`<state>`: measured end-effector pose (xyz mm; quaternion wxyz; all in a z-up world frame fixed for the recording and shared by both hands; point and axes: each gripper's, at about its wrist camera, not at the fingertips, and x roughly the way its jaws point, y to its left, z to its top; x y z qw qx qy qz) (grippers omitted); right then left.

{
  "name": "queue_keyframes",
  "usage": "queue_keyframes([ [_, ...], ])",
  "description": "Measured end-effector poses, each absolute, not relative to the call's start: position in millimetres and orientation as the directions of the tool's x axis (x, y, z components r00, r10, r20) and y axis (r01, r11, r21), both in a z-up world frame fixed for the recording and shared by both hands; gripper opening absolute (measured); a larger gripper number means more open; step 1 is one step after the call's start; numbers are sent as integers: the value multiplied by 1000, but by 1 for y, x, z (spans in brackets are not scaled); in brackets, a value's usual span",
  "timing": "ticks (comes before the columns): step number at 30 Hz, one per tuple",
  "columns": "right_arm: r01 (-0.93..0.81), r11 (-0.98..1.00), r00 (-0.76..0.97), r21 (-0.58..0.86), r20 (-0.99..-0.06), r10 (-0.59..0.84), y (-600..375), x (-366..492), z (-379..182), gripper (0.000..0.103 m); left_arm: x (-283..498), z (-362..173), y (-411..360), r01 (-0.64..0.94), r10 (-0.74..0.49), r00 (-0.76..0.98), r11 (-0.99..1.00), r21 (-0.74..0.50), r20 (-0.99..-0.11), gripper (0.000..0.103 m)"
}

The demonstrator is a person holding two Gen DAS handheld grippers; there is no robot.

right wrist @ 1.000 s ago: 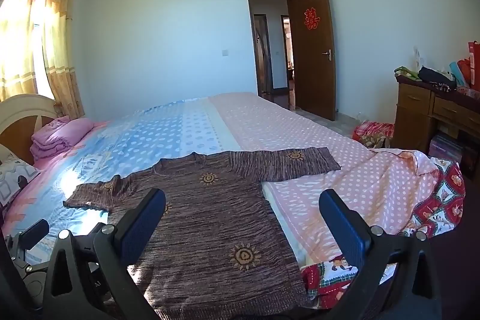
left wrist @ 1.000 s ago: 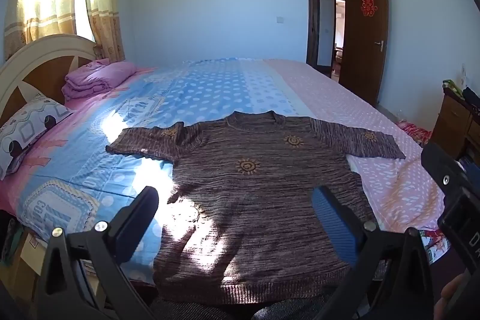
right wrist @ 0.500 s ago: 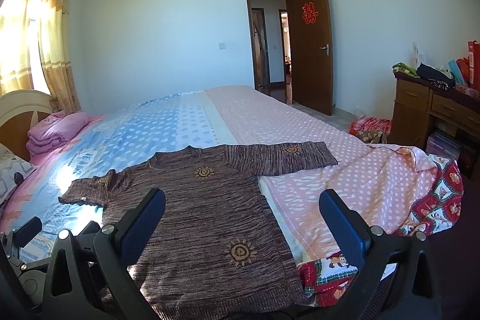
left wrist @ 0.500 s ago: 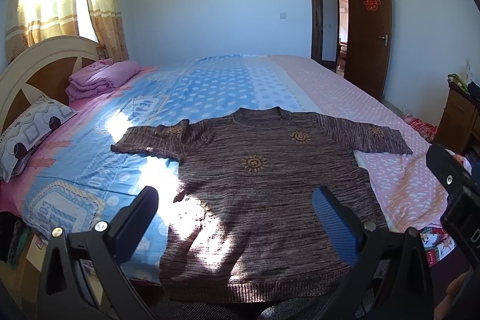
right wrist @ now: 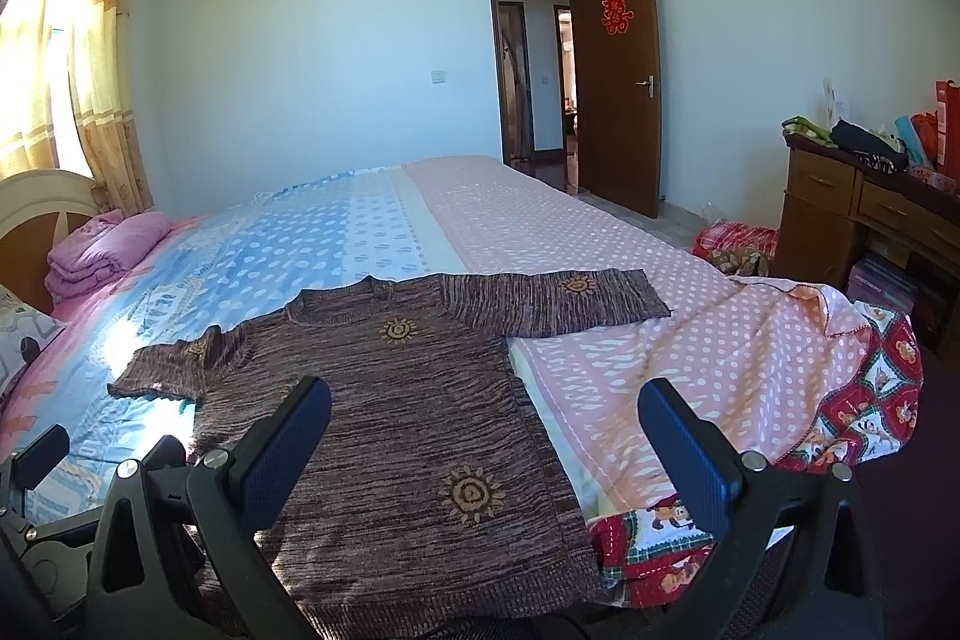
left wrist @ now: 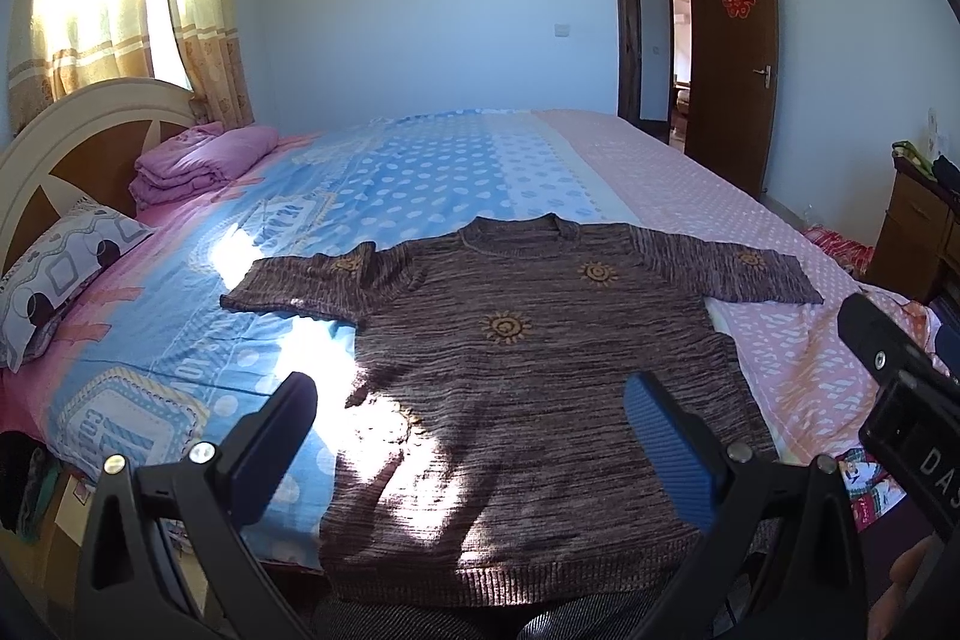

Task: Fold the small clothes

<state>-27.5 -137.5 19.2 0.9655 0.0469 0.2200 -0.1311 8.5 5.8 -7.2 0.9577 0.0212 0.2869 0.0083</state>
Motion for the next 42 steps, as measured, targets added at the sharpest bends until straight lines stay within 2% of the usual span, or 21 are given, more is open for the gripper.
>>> queue_keyframes([
  [42,275,961,849,-2,-468,-244,-138,-18,9,102,11,-12,0,13,15,830,999,46,-557,103],
])
